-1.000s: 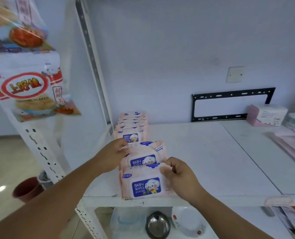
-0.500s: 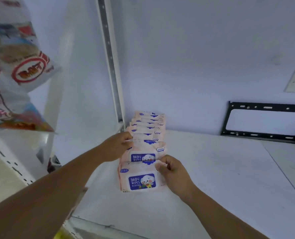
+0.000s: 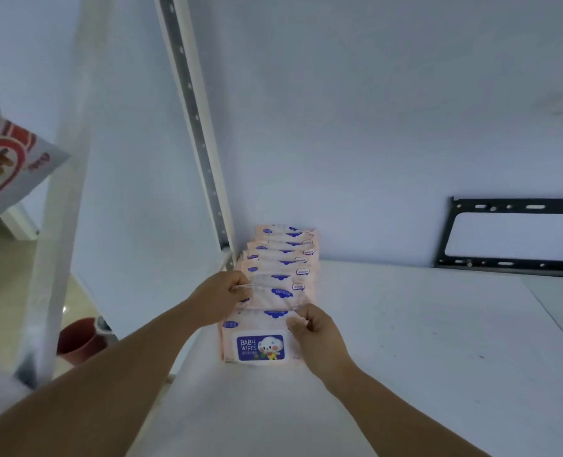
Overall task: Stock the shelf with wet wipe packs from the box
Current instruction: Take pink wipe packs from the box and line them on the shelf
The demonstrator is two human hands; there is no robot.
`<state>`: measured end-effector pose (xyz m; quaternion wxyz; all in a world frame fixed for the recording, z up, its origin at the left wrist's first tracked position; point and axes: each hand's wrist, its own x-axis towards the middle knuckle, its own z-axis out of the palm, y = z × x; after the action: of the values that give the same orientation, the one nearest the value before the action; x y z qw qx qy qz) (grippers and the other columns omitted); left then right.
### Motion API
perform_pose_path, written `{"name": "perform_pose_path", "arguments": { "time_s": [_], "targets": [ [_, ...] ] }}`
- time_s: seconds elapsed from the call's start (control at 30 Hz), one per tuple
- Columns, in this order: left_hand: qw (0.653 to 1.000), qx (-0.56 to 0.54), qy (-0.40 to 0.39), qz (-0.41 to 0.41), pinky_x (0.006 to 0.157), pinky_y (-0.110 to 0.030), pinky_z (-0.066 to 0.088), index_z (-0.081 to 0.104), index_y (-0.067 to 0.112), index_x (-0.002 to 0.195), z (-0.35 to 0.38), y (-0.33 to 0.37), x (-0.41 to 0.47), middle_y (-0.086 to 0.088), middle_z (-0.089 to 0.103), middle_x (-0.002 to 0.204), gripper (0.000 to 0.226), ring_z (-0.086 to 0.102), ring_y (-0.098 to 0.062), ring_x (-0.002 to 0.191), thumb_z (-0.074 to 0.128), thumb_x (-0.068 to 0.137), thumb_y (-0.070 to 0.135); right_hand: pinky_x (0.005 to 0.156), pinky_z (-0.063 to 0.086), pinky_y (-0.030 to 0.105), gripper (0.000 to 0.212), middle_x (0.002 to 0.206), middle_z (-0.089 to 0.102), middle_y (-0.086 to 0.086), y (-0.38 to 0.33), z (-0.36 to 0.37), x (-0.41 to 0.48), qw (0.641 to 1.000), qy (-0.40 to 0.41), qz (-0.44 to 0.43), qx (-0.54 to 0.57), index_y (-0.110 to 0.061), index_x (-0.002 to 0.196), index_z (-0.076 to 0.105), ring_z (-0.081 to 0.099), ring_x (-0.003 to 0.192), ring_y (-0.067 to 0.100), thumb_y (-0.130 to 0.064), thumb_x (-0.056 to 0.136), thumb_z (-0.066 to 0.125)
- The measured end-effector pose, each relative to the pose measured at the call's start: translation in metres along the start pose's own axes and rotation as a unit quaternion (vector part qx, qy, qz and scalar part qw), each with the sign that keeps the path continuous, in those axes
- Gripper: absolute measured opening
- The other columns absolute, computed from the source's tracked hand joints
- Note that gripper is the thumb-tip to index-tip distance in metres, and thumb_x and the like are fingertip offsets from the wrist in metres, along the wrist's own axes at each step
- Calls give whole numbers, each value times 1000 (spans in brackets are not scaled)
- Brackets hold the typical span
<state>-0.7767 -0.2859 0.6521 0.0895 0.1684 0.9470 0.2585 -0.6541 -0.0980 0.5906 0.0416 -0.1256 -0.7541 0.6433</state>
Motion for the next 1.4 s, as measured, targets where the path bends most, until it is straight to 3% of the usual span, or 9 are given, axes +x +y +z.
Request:
{"name": "perform_pose_path", "arguments": {
  "time_s": [0.17, 0.3, 0.43, 0.53, 0.7, 0.8, 0.93, 1.1, 1.4],
  "targets": [
    [1000, 16, 24, 2, 65, -20, 41, 71, 24, 83, 1, -5, 17, 10, 71, 84, 17, 63, -10, 80, 62, 95, 31, 62, 47, 36, 24, 67, 55, 2, -2, 10, 15, 999, 36, 16, 3, -16, 74, 47, 50, 67, 16, -27, 93, 56],
    [998, -6, 56, -13, 79, -23, 43, 77, 24, 105, 1, -5, 31, 7, 74, 106, 18, 62, -9, 89, 63, 95, 29, 71, 56, 43, 24, 82, 66, 16, -7, 16, 27, 998, 49, 29, 12, -12, 81, 50, 62, 76, 33, -34, 89, 55],
    [996, 3, 84, -17, 91, -24, 42, 74, 18, 117, 4, -4, 33, 3, 72, 120, 26, 64, -16, 105, 63, 95, 26, 69, 58, 38, 19, 85, 71, 10, -9, 23, 29, 996, 82, 32, 16, -11, 82, 55, 71, 84, 26, -26, 95, 54],
    [998, 0, 68, -14, 80, -24, 46, 76, 22, 105, 6, -7, 27, 4, 74, 109, 18, 66, -12, 91, 61, 96, 26, 65, 59, 25, 17, 85, 72, -1, -5, 27, 21, 995, 88, 28, 22, -19, 83, 59, 71, 82, 11, -24, 98, 53],
    [998, -10, 58, -16, 71, -27, 53, 67, 30, 95, 6, -5, 13, 4, 73, 101, 8, 66, -8, 82, 59, 95, 31, 79, 60, 38, 18, 89, 73, -1, -2, 20, 12, 996, 86, 31, -12, -19, 90, 64, 70, 85, 14, -35, 96, 57],
    [995, 4, 95, -11, 86, -32, 52, 70, 22, 112, 0, 9, 1, -1, 70, 116, 24, 65, -17, 100, 62, 93, 33, 64, 53, 29, 35, 84, 70, 1, -5, 6, 6, 994, 92, 46, -39, -12, 84, 59, 65, 74, 15, -46, 91, 63],
    [994, 54, 94, 12, 98, -41, 47, 67, 25, 116, -3, 25, -24, 3, 60, 127, 30, 51, -23, 122, 69, 89, 41, 61, 45, 20, 29, 84, 67, -6, -5, -24, -6, 993, 99, 36, -59, -12, 91, 65, 59, 72, 8, -41, 94, 61],
    [997, -19, 1, 79, 75, -18, 48, 67, 27, 99, 13, 52, -59, 15, 69, 97, 11, 65, -3, 91, 69, 91, 34, 69, 48, 27, 21, 85, 68, -4, 7, -64, -29, 989, 113, 15, -94, -15, 91, 67, 62, 77, 13, -36, 94, 63],
    [980, -106, -93, 140, 74, -25, 52, 70, 26, 88, 63, 88, -117, 8, 73, 83, 3, 65, -4, 75, 71, 90, 28, 72, 52, 34, 17, 84, 75, 11, 22, -122, -132, 993, 67, 29, -90, -14, 80, 68, 65, 67, 11, -22, 94, 66]
  ]
}}
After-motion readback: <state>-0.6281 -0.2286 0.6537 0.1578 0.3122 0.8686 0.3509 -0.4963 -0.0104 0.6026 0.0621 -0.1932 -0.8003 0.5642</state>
